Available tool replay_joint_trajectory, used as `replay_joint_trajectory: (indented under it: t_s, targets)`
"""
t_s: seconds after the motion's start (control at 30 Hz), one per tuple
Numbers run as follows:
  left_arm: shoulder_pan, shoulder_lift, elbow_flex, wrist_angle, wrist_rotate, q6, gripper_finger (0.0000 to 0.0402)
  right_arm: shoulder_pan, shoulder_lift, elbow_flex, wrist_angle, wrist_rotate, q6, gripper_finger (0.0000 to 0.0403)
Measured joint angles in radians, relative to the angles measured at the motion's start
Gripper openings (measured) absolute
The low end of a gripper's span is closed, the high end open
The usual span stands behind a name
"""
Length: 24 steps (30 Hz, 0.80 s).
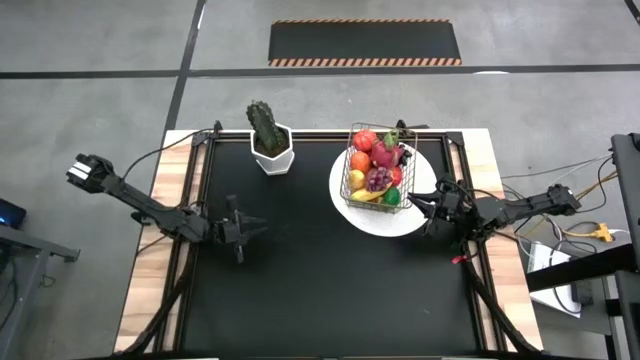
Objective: Build produce basket
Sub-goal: Return to Home Position
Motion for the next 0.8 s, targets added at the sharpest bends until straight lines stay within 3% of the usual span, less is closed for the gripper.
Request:
replay_joint_trajectory:
  t_s: [0.8]
  targets:
    - [0.000,0.363,0.000,-0.001,0.001,0.001,0.0086,0.000,0.000,0.000,0.000,0.000,0.000,0.0027]
